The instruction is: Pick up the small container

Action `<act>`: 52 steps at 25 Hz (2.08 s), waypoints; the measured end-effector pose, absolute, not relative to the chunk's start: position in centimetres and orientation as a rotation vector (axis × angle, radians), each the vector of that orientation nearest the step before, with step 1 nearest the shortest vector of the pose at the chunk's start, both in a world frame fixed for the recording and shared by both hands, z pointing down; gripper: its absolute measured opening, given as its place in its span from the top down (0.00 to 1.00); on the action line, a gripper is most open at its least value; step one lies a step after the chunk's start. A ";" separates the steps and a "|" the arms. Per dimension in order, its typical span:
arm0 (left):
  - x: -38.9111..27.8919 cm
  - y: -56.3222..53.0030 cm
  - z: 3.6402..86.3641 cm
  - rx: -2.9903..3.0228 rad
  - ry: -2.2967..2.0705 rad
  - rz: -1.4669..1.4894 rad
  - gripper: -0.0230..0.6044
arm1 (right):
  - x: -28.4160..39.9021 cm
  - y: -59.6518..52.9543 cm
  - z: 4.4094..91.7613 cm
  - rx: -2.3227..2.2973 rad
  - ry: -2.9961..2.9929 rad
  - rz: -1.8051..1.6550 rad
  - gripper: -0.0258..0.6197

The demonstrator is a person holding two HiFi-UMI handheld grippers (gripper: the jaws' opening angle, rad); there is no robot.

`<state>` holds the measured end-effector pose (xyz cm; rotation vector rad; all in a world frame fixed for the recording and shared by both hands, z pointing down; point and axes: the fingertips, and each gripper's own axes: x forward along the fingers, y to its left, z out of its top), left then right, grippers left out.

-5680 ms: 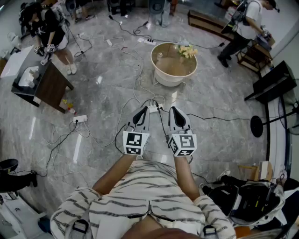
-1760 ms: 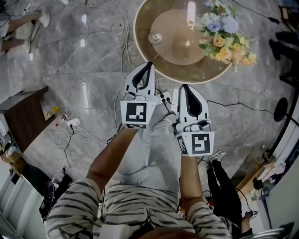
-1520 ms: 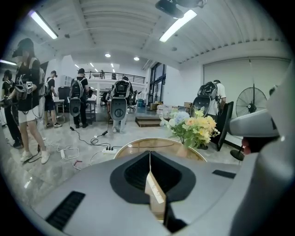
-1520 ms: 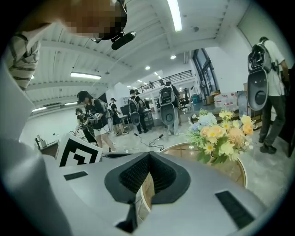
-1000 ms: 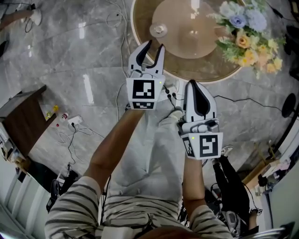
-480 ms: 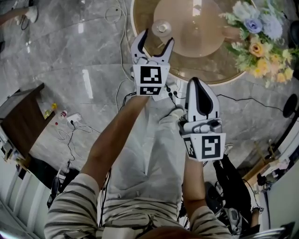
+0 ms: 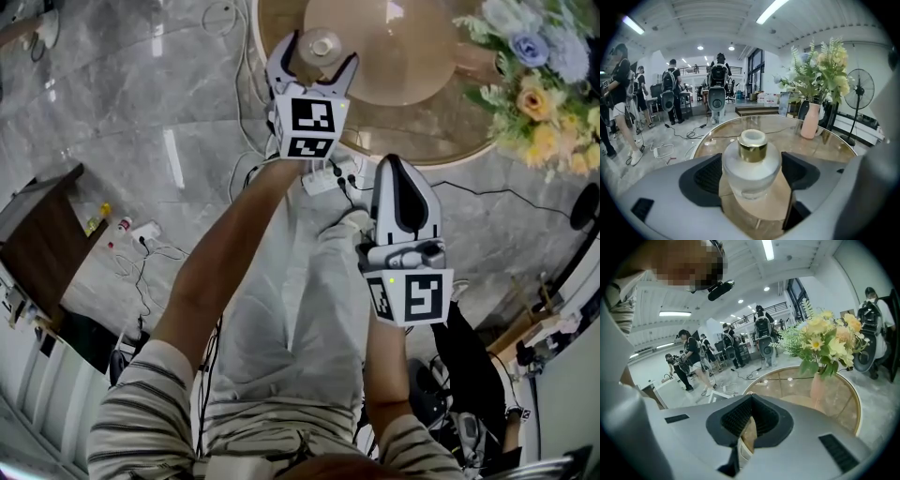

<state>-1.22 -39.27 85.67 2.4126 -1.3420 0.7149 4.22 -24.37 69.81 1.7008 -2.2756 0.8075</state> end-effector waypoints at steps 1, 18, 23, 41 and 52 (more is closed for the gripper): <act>-1.1 -39.5 85.8 2.409 -1.349 0.710 0.35 | 4.3 -24.4 69.9 1.701 -2.274 0.811 0.96; -0.9 -40.7 87.3 2.387 -1.366 0.731 0.43 | 5.8 -23.4 70.5 1.722 -2.238 0.844 0.96; -0.4 -40.2 86.2 2.397 -1.345 0.732 0.43 | 6.3 -23.2 69.3 1.751 -2.235 0.826 0.96; 0.4 -35.4 72.9 2.424 -1.339 0.659 0.43 | 8.3 -20.8 59.6 1.821 -2.264 0.712 0.96; -1.3 -30.9 60.2 2.399 -1.460 0.575 0.43 | 9.8 -17.7 50.4 1.829 -2.317 0.620 0.96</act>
